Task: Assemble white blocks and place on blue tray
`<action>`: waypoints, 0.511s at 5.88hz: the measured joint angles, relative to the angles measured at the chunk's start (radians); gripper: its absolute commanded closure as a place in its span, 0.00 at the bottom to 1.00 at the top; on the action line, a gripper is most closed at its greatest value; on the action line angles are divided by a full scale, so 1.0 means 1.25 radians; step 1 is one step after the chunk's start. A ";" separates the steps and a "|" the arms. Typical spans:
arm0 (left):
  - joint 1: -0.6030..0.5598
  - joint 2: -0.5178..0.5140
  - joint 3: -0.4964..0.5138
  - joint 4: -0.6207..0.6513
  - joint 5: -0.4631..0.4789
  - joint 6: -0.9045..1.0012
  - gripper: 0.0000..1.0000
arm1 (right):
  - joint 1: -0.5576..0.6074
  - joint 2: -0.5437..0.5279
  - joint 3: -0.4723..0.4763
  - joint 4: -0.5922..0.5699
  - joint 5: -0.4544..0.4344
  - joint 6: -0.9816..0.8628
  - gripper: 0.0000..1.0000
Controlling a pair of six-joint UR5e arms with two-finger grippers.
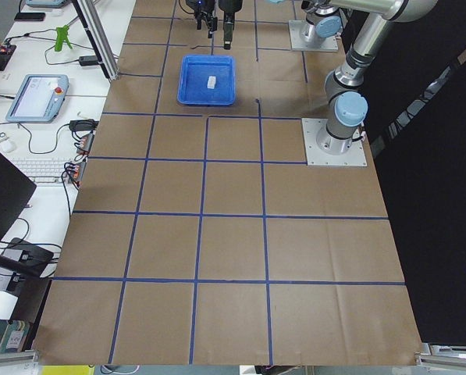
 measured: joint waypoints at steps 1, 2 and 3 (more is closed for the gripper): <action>0.000 0.003 -0.002 -0.001 0.000 0.000 0.01 | -0.025 -0.026 -0.005 0.058 -0.006 0.070 0.00; 0.000 0.006 -0.004 -0.001 0.000 0.000 0.01 | -0.040 -0.047 -0.037 0.144 -0.022 0.109 0.00; 0.000 0.008 -0.006 0.000 0.000 0.000 0.01 | -0.046 -0.057 -0.099 0.250 -0.053 0.147 0.00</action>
